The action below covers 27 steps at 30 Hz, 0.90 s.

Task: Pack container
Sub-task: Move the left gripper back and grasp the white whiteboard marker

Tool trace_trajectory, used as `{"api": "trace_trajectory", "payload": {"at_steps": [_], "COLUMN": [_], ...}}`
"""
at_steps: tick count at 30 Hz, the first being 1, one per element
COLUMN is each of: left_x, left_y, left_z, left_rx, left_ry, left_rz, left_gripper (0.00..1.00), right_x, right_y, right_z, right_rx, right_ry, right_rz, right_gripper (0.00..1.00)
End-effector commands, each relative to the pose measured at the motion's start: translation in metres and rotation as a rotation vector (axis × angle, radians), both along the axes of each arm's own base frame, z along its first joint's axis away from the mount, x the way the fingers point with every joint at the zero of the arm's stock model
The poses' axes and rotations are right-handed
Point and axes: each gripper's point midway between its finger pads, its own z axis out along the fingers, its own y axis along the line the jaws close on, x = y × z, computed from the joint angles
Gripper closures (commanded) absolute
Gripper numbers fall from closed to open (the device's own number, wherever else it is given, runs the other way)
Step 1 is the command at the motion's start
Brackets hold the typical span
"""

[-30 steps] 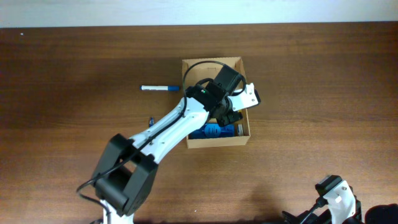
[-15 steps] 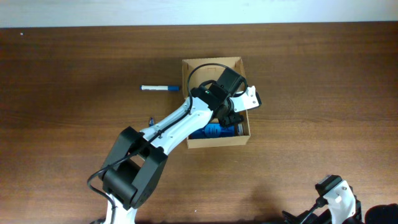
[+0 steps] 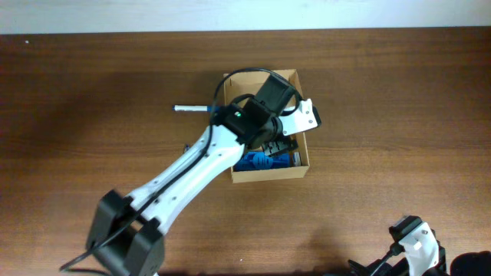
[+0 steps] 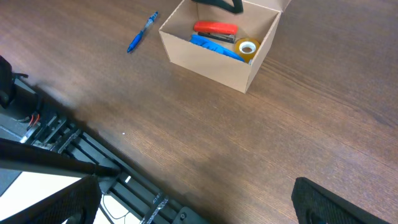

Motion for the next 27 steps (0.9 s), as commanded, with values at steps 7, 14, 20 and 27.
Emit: {"api": "trace_trajectory", "payload": {"at_steps": [7,14,20,27], "left_x": [0.049,0.092,0.115,0.154], "left_y": [0.094,0.190,0.237,0.250], "left_z": [0.027,0.018,-0.036,-0.094], "left_rx": [-0.098,-0.147,0.152,0.260], "left_ry": [0.091,0.131,0.058,-0.010], "left_rz": [0.411,0.865,0.671,0.470], "left_gripper": [0.38,0.38,0.37,0.38], "right_x": [0.002,0.002,0.002,0.002], "right_y": [0.000,0.000,0.000,0.000], "right_z": [0.000,0.000,0.000,0.000], "right_rx": [-0.001,-0.001,-0.001,-0.001], "right_ry": [0.008,0.008,0.008,0.008], "right_rz": [-0.009,-0.009,-0.009,-0.009], "right_gripper": [0.01,0.01,0.01,0.01]}}
